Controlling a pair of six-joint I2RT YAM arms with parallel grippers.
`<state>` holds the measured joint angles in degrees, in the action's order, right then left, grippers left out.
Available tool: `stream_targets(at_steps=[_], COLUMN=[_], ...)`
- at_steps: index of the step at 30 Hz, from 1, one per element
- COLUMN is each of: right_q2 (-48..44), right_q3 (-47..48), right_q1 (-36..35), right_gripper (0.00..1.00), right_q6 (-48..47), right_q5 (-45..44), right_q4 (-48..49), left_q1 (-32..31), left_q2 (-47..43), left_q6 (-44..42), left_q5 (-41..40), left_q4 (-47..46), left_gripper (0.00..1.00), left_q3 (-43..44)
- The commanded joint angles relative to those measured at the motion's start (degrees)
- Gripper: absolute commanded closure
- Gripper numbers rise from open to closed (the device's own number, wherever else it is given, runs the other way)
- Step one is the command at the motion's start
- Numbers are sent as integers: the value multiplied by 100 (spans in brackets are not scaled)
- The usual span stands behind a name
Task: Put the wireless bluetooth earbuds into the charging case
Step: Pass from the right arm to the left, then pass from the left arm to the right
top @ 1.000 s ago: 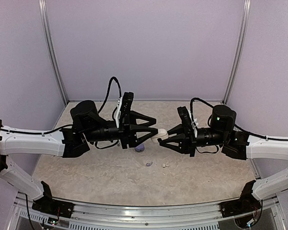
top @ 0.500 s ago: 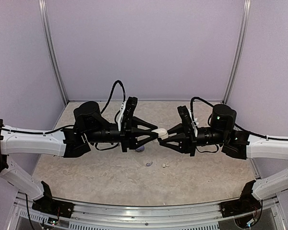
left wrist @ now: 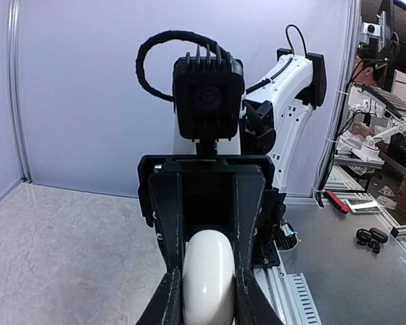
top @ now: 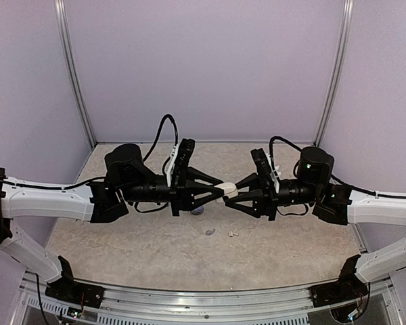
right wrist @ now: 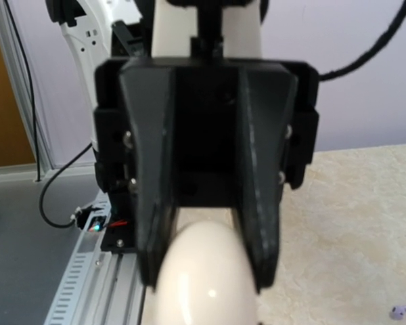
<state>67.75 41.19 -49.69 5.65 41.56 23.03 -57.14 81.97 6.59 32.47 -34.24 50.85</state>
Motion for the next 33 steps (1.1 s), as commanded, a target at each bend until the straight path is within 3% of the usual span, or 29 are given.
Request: stream_targets(at_steps=[1, 10, 28, 33], right_q2=[-47, 13, 0, 23], right_q3=[48, 42, 117, 126], right_q1=[25, 23, 21, 23], right_gripper=[65, 69, 64, 68], right_q6=[139, 217, 177, 181], right_q5=[119, 134, 98, 108], right_q4=[366, 455, 358, 360], left_q1=[-7, -7, -24, -31], left_q2=[41, 46, 125, 133], left_q6=[97, 185, 220, 196], left_q5=[41, 40, 102, 97], left_q4=[-264, -444, -525, -523], left_gripper=[94, 96, 98, 98], left_q3=[59, -1, 20, 13])
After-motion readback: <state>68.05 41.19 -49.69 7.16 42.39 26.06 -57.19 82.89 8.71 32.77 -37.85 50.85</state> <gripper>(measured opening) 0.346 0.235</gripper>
